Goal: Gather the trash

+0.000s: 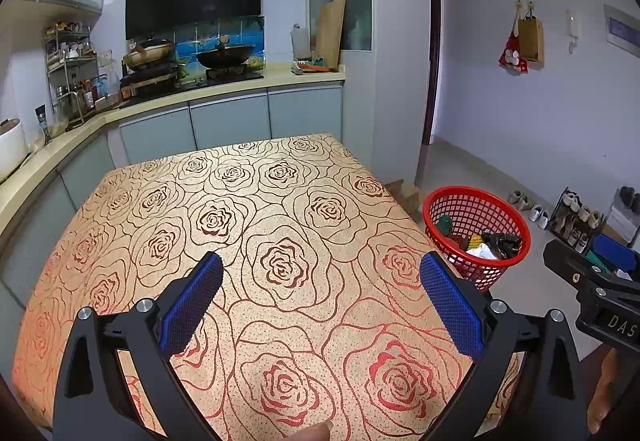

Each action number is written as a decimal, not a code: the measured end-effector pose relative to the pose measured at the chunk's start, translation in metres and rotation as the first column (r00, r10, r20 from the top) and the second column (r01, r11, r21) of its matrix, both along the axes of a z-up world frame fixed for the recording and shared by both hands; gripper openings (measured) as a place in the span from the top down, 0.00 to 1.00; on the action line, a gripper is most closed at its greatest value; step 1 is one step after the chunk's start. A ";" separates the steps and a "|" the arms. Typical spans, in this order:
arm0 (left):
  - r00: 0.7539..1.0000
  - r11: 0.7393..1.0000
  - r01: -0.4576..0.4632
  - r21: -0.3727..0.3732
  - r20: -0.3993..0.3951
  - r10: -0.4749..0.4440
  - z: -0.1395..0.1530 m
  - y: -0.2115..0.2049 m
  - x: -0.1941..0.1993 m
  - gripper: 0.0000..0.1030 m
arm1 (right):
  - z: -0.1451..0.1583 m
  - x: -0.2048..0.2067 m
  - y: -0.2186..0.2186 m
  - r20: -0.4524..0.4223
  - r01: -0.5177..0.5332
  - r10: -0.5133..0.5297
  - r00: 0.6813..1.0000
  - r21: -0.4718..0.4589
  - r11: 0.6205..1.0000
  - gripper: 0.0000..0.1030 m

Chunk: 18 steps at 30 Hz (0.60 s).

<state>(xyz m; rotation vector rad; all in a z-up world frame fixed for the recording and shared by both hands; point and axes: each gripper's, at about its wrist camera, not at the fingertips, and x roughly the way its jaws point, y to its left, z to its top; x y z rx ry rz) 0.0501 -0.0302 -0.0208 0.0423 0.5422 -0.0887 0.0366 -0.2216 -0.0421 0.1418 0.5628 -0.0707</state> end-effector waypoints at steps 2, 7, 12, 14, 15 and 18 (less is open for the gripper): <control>1.000 1.000 0.003 0.004 -0.002 -0.003 0.000 0.000 0.000 0.07 | 0.000 0.000 0.000 -0.001 0.000 0.000 1.000 -0.001 1.000 0.06; 1.000 1.000 0.003 0.004 -0.004 -0.003 -0.001 0.000 -0.001 0.07 | -0.001 0.000 0.001 -0.003 0.001 -0.001 1.000 0.000 1.000 0.06; 1.000 1.000 0.004 0.004 -0.004 -0.004 -0.001 -0.001 -0.001 0.07 | -0.001 0.000 0.000 -0.002 0.000 0.000 1.000 -0.001 1.000 0.06; 1.000 1.000 0.005 0.005 -0.004 -0.005 -0.002 -0.001 0.000 0.07 | -0.003 0.000 0.001 -0.003 -0.001 0.001 1.000 -0.002 1.000 0.06; 1.000 1.000 0.006 0.005 -0.005 -0.006 -0.002 -0.001 0.000 0.07 | -0.003 0.000 0.002 -0.003 -0.001 0.001 1.000 -0.002 1.000 0.06; 1.000 1.000 0.007 0.005 -0.008 -0.007 -0.004 -0.003 0.000 0.07 | -0.003 0.000 0.001 -0.003 0.000 0.000 1.000 -0.001 1.000 0.06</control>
